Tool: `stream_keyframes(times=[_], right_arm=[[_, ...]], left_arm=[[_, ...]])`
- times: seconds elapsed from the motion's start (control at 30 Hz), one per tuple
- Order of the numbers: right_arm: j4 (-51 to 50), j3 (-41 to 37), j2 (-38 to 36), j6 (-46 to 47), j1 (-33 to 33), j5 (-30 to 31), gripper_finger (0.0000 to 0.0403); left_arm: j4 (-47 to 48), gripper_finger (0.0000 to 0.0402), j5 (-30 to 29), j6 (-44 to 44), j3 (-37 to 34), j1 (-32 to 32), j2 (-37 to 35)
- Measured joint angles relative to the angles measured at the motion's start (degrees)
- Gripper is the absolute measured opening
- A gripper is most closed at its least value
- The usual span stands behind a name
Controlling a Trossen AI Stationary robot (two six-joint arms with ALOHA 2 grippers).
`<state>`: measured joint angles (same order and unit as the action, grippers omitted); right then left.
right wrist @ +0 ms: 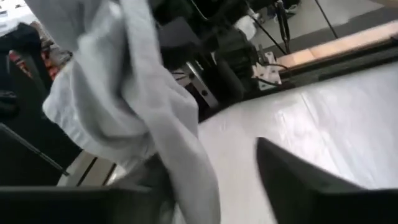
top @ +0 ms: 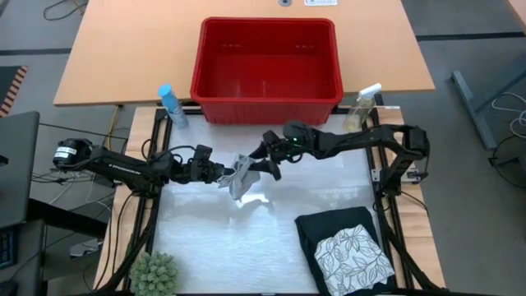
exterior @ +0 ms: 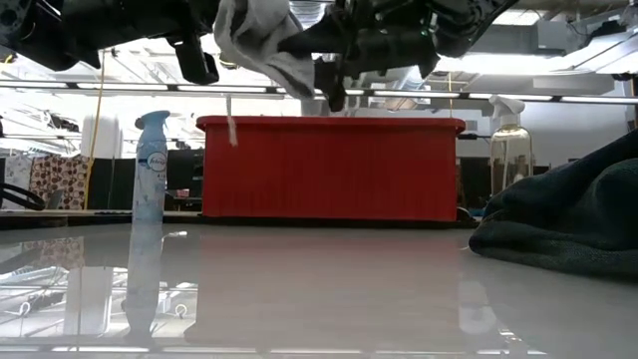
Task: Fold laundry
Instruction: Fold the gray boxer shorts
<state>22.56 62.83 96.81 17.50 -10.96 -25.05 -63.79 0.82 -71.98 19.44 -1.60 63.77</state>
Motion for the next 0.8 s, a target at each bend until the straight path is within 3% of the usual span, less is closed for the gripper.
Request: stream_keyframes(times=[0.17,0.37,0.5,0.63,0.8], right_arm=[[-3.0,2.3,0.9,-2.2,0.1,-2.6,0.0032],[-3.9,2.5,0.4,-1.0,0.3,-3.9,0.0017],[-12.9,2.5,-1.9,-1.3,0.2,-3.2,0.0017],[-25.9,0.8,-2.4,0.8,-1.5,-1.4,0.0017],[-29.5,-4.2,-2.7,6.5,-1.6,-1.4,0.0017]], left_arm=[[1.8,0.0027,-3.3,2.3,0.0,0.0,0.0],[1.9,0.0116,-6.1,5.1,0.0,0.0,0.0],[3.5,0.0178,-3.4,4.4,0.1,0.3,-0.1],[15.7,0.0207,-5.5,0.7,0.1,1.0,-0.1],[30.4,0.0210,-9.2,-2.1,0.0,1.0,-0.1]])
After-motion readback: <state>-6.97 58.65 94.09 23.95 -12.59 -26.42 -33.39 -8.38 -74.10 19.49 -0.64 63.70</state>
